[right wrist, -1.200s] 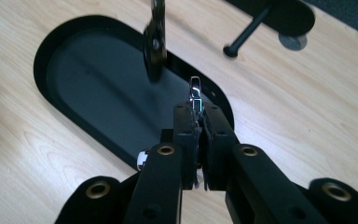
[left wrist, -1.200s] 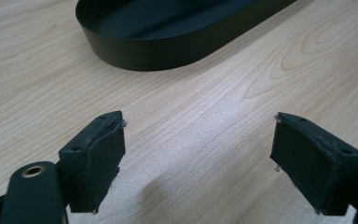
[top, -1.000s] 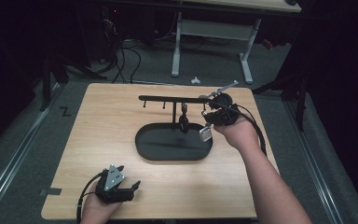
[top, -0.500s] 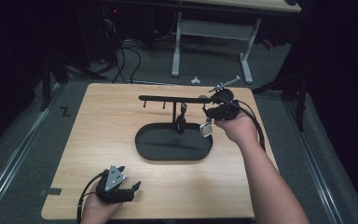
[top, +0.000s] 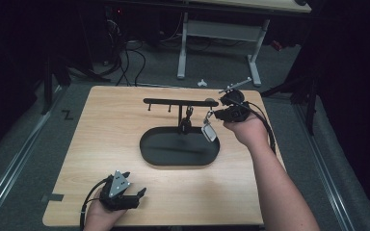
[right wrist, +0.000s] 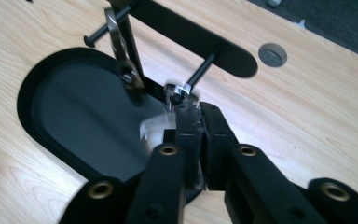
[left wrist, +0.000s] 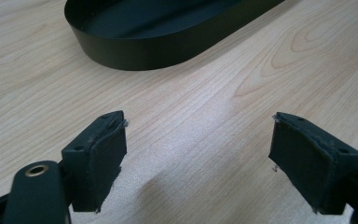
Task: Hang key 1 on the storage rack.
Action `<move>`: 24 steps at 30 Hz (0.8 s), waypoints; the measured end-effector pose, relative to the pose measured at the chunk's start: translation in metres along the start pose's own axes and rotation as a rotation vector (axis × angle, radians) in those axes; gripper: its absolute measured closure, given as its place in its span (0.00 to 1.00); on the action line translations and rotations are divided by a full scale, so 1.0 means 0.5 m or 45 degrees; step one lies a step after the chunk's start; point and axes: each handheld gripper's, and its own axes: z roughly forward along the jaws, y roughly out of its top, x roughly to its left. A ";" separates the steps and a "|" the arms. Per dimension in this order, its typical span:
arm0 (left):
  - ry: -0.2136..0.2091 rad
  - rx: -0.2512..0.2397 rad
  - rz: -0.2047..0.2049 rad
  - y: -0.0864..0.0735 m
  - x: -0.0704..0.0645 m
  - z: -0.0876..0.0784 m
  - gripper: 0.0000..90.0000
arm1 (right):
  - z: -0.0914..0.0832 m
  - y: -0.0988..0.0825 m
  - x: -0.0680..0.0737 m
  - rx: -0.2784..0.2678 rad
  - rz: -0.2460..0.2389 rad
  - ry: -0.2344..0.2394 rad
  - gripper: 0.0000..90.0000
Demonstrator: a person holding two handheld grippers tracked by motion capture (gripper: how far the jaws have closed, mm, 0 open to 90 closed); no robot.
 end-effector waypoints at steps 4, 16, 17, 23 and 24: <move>-0.001 0.000 0.003 0.000 -0.001 0.000 0.21 | 0.006 -0.007 -0.006 0.006 0.015 -0.012 1.00; 0.000 0.003 0.007 0.000 -0.001 0.001 0.21 | 0.015 -0.027 0.002 0.020 0.005 -0.002 0.98; -0.002 0.004 0.010 0.000 -0.001 0.002 0.21 | 0.020 -0.035 0.003 0.022 0.008 -0.001 0.98; -0.004 0.002 0.006 0.000 -0.002 0.004 0.21 | 0.034 -0.060 0.006 0.026 0.007 0.009 0.93; -0.004 0.002 0.006 0.000 -0.002 0.004 0.21 | 0.034 -0.060 0.006 0.026 0.007 0.009 0.93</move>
